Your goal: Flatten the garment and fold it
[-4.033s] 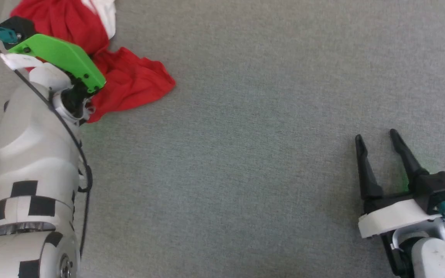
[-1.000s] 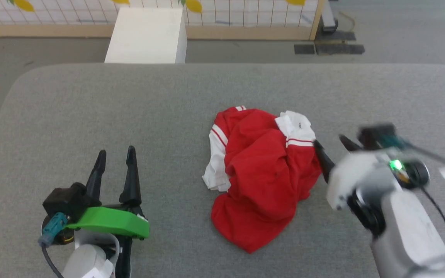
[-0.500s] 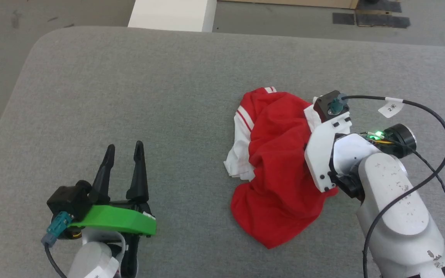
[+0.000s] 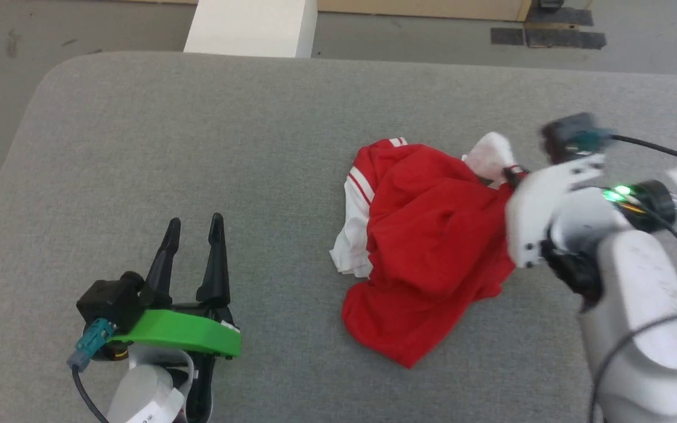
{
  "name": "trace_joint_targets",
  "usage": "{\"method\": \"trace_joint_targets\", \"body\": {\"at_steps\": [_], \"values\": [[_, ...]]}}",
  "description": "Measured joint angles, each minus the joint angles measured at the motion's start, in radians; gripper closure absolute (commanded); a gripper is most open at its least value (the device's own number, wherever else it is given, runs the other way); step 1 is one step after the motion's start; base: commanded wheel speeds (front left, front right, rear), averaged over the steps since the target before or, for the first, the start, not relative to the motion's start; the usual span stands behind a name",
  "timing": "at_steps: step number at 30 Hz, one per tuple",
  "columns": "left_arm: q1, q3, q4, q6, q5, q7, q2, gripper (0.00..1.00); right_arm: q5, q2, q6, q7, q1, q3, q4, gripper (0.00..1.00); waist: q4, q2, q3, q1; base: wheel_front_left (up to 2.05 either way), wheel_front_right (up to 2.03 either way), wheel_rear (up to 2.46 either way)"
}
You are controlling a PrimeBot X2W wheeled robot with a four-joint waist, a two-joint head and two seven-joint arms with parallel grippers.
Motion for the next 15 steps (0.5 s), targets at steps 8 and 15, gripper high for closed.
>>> {"method": "trace_joint_targets", "body": {"at_steps": [8, 15], "values": [[0.003, -0.014, 0.008, -0.002, 0.0, 0.0, -0.003, 0.0, 0.094, -0.004, 0.0, -0.049, 0.314, -0.31, -0.154, 1.0, -0.041, 0.0, -0.04, 0.0, 0.0, 0.0, 0.0], [0.008, -0.028, 0.034, -0.009, -0.002, 0.0, -0.004, 0.0, 0.238, -0.004, 0.0, -0.069, 0.515, -0.372, -0.076, 1.0, -0.064, 0.0, -0.059, 0.0, 0.0, 0.0, 0.0]]}}
